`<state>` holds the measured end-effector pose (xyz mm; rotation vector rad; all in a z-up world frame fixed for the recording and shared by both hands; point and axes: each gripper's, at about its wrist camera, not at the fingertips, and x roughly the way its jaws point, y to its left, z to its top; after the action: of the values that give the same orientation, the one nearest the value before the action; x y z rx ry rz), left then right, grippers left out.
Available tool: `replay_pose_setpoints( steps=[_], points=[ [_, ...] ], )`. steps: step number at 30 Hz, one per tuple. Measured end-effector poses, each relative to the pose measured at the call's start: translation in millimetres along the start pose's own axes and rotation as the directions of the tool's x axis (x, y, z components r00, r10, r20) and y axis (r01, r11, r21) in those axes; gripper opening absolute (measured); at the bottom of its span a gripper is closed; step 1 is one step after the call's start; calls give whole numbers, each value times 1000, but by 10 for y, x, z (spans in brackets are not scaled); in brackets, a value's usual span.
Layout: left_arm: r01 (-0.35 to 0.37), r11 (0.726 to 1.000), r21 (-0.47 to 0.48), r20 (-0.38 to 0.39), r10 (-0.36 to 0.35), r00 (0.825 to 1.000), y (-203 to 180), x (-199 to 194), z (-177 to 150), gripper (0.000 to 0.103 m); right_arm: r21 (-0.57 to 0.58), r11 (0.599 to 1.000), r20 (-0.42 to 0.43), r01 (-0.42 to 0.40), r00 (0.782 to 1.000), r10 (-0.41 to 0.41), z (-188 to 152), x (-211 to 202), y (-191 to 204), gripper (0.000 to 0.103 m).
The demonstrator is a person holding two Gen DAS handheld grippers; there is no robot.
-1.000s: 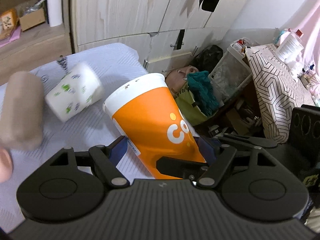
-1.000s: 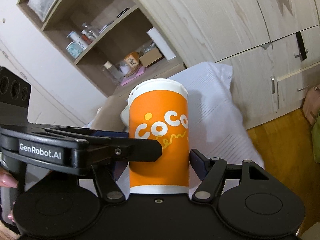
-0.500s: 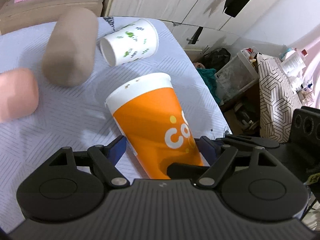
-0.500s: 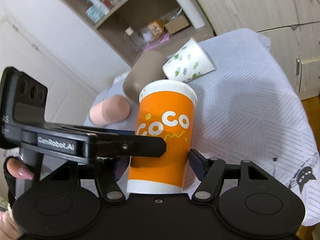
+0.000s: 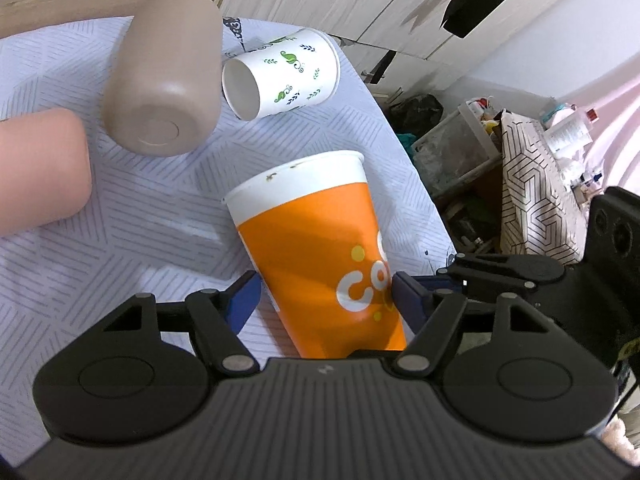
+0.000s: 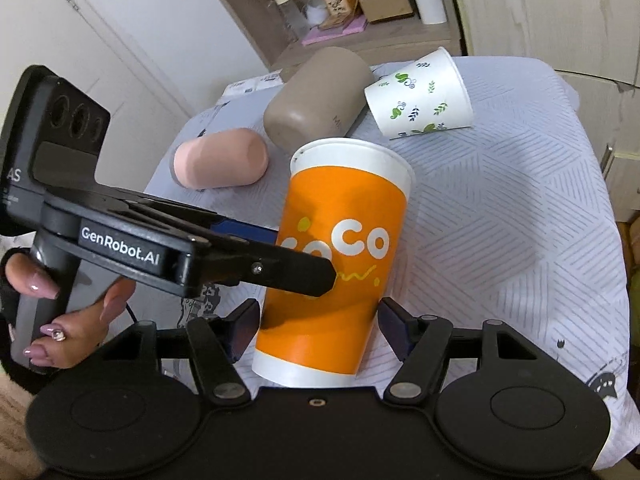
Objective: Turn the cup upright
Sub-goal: 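Lift the orange cup with the right gripper and rotate it rim-up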
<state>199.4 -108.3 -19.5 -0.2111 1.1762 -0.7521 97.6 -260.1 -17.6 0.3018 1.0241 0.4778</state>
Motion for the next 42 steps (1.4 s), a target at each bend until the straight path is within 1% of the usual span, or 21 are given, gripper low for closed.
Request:
replay_pose_setpoints(
  steps=[1,4,6,8,12,14,17,21,24,28,30,34,35,37,40,42],
  points=[
    [6,1000,0,2,-6,1000,15,1,-4,72,-1,1000,-1,-8,1000,8,6,1,-18,71],
    [29,1000,0,5,-29,1000,66,-7,-6,72,8,999,2,-39,999,39,28,2,-75,76],
    [40,999,1,11,-40,999,86,-6,-16,72,2,999,12,-46,999,46,24,3,-99,76],
    [46,999,3,21,-46,999,93,-11,-35,71,-36,998,34,-44,998,45,9,16,-73,73],
    [58,998,34,59,-60,996,83,-111,-119,71,-123,992,91,-14,996,25,-87,-38,58,72],
    [54,995,84,108,-63,992,41,-195,-197,71,-178,984,138,27,990,-3,-151,-84,184,72],
    [42,987,153,201,-72,977,15,-355,-347,71,-244,967,212,74,977,-21,-245,-138,353,72],
    [25,982,189,288,-80,954,58,-527,-475,71,-336,932,311,132,950,-23,-363,-123,518,72],
    [-39,969,243,356,-52,933,31,-636,-558,70,-390,905,368,171,930,-17,-403,-73,614,72],
    [-158,939,306,433,10,901,-60,-722,-633,70,-415,889,399,194,917,-13,-377,17,683,72],
    [-203,925,321,464,33,885,-93,-760,-649,70,-425,880,415,212,910,-18,-338,82,706,72],
    [-266,907,327,519,63,853,-89,-753,-641,70,-452,846,470,281,882,-42,-320,237,784,71],
    [-279,901,331,527,69,847,-79,-743,-636,70,-449,848,471,282,881,-43,-308,274,781,71],
    [-289,895,338,537,69,840,-45,-728,-630,70,-442,852,473,279,880,-43,-287,338,744,71],
    [-286,884,371,555,36,831,-29,-727,-651,70,-442,840,498,314,865,-62,-285,437,729,71],
    [-281,884,374,561,26,828,-19,-728,-638,70,-440,833,515,336,854,-73,-264,494,723,71]
  ],
)
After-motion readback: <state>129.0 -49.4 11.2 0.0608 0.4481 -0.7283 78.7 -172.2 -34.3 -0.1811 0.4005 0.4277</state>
